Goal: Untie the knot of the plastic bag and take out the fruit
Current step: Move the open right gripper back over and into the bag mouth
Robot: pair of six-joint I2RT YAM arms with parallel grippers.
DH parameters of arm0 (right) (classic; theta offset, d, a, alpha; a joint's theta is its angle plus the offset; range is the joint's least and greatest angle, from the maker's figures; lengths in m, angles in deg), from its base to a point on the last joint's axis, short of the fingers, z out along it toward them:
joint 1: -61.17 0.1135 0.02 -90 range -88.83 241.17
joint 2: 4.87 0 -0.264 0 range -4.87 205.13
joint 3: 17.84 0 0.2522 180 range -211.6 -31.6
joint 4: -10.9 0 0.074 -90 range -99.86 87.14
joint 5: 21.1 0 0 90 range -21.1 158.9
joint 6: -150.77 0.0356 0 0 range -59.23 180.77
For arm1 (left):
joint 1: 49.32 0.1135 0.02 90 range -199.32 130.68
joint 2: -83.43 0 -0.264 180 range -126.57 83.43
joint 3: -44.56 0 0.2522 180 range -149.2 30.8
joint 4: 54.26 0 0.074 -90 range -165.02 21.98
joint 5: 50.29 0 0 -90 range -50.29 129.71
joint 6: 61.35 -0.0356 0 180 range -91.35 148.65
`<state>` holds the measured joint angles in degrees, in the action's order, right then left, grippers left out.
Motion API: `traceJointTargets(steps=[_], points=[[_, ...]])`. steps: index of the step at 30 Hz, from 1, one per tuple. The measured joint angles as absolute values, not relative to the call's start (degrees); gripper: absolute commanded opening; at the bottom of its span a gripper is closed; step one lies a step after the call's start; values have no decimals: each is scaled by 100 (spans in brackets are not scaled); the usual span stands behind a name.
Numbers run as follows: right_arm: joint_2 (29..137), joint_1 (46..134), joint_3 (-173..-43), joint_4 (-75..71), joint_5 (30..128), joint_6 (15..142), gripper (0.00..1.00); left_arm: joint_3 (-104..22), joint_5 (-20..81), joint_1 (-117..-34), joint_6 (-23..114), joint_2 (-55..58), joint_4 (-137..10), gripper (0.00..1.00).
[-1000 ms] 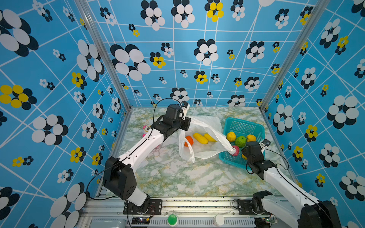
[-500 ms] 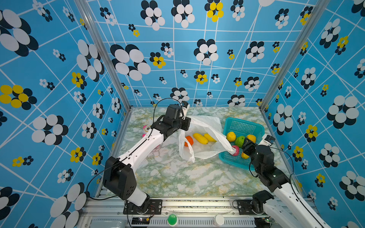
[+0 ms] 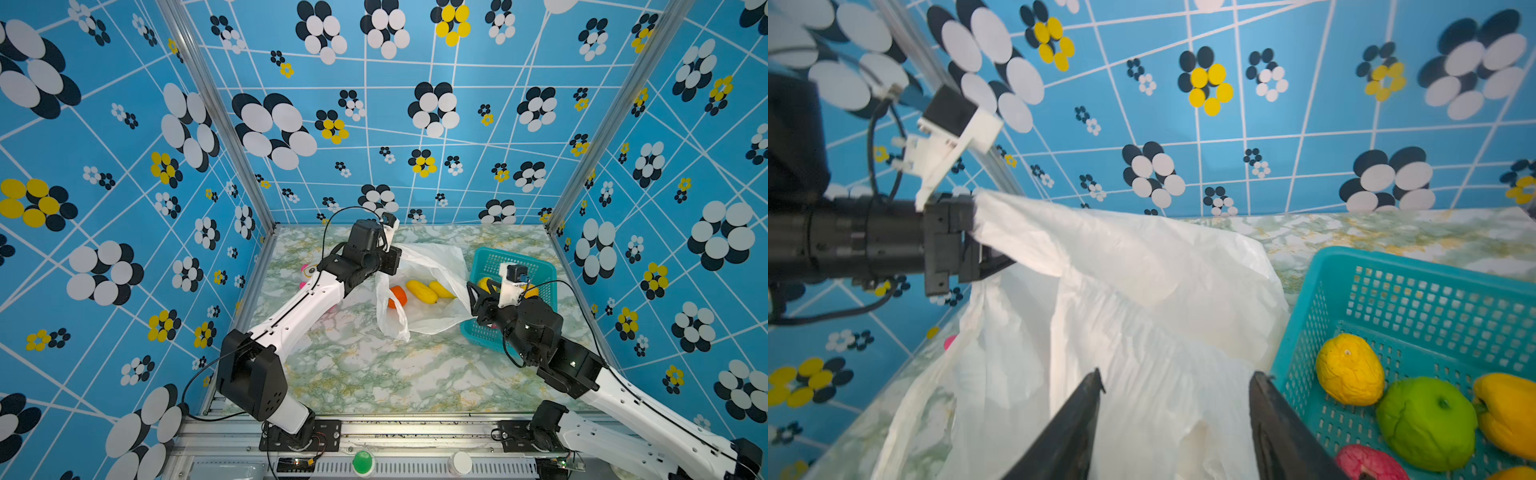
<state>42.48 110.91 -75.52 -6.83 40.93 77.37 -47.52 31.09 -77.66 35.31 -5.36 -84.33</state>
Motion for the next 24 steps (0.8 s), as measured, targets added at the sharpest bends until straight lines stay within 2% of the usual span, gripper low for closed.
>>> traceJointTargets(steps=[7, 19, 24], points=[[4974, 11856, -7904, -517, 4204, 6872, 51, -4752, 3109, -7766, 3531, -536, -8433, 0], [6779, 11891, -8656, -519, 4408, 6437, 51, -4752, 3107, -7768, 3531, -536, -8433, 0], [6991, 11891, -8737, -565, 4338, 6430, 55, -4752, 3107, -7766, 3531, -536, -8433, 0]])
